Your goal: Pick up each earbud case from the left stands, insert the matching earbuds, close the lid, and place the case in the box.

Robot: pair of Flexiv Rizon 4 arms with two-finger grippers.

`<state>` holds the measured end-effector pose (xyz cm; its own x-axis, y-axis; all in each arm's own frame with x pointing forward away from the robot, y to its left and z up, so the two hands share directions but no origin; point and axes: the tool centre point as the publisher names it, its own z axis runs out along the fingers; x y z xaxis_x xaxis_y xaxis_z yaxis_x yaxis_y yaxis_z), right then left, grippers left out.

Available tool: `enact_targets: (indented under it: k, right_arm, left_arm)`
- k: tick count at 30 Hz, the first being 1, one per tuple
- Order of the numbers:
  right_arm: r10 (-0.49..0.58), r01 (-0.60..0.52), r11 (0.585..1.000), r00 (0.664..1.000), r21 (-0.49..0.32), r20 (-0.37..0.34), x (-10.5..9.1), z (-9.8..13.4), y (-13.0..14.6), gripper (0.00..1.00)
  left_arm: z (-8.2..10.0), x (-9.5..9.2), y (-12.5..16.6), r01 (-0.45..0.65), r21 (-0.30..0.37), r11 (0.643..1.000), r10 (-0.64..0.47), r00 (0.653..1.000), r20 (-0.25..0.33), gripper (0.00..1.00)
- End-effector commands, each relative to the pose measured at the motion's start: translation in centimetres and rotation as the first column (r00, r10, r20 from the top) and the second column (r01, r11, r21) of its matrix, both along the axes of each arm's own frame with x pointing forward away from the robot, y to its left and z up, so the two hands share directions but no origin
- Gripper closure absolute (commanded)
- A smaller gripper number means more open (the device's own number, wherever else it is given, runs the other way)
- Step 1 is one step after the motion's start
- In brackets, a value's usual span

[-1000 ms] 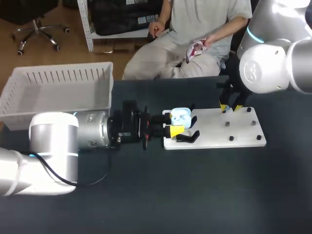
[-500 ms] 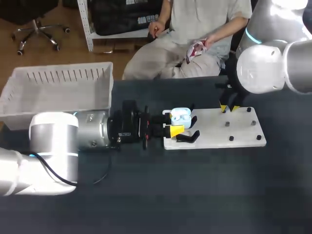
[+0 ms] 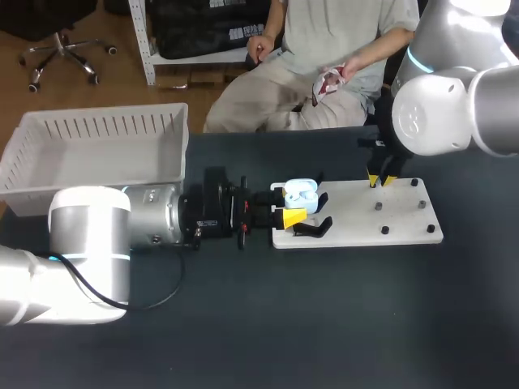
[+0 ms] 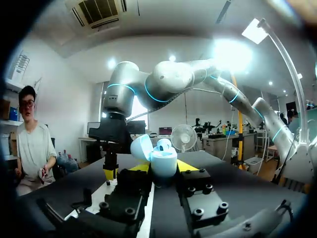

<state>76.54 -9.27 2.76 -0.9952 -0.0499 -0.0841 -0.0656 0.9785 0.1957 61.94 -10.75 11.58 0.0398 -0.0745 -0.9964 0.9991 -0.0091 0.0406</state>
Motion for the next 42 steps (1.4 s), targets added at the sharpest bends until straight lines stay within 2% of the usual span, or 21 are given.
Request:
enact_targets:
  k: [1,5,6,7,14,21,29,34,37,42]
  right_arm:
    - [-0.004,0.004,1.000,1.000,-0.006,-0.004,0.2,-0.2,0.0,0.82]
    - [-0.009,0.009,1.000,1.000,-0.014,-0.005,0.3,-0.4,-0.1,0.88]
    - [-0.011,0.011,1.000,1.000,-0.015,-0.005,0.3,-0.4,-0.1,0.92]
    - [-0.013,0.013,1.000,1.000,-0.016,-0.005,0.3,-0.5,-0.1,1.00]
    - [-0.013,0.013,1.000,1.000,-0.015,-0.002,0.1,0.2,-0.2,1.00]
    - [-0.004,0.004,1.000,1.000,-0.013,0.016,-0.7,2.5,-0.4,1.00]
    - [0.043,-0.042,0.999,0.997,-0.020,0.066,-3.1,7.6,-0.3,1.00]
    - [0.137,-0.131,0.990,0.983,-0.055,0.123,-6.3,13.2,1.0,1.00]
    - [0.204,-0.194,0.977,0.971,-0.083,0.123,-8.3,15.7,2.2,1.00]
    - [0.292,-0.281,0.951,0.954,-0.132,0.074,-11.2,18.8,4.3,1.00]
  left_arm:
    - [-0.1,0.0,0.0,-0.003,-0.003,1.000,0.003,1.000,0.002,1.00]
    - [-0.1,0.0,0.0,-0.003,-0.003,1.000,0.003,1.000,0.002,1.00]
    - [-0.1,0.0,0.0,-0.003,-0.003,1.000,0.003,1.000,0.002,1.00]
    - [-0.1,0.0,0.0,-0.003,-0.003,1.000,0.003,1.000,0.002,1.00]
    - [-0.1,0.0,0.0,-0.003,-0.003,1.000,0.003,1.000,0.002,1.00]
    - [-0.1,0.0,0.0,-0.003,-0.003,1.000,0.003,1.000,0.002,1.00]
    - [-0.1,0.0,0.0,-0.003,-0.003,1.000,0.003,1.000,0.002,1.00]
    - [-0.1,0.0,0.0,-0.003,-0.003,1.000,0.003,1.000,0.002,1.00]
    - [-0.1,0.0,0.0,-0.003,-0.003,1.000,0.003,1.000,0.002,1.00]
    - [-0.1,0.0,0.0,-0.003,-0.003,1.000,0.003,1.000,0.002,1.00]
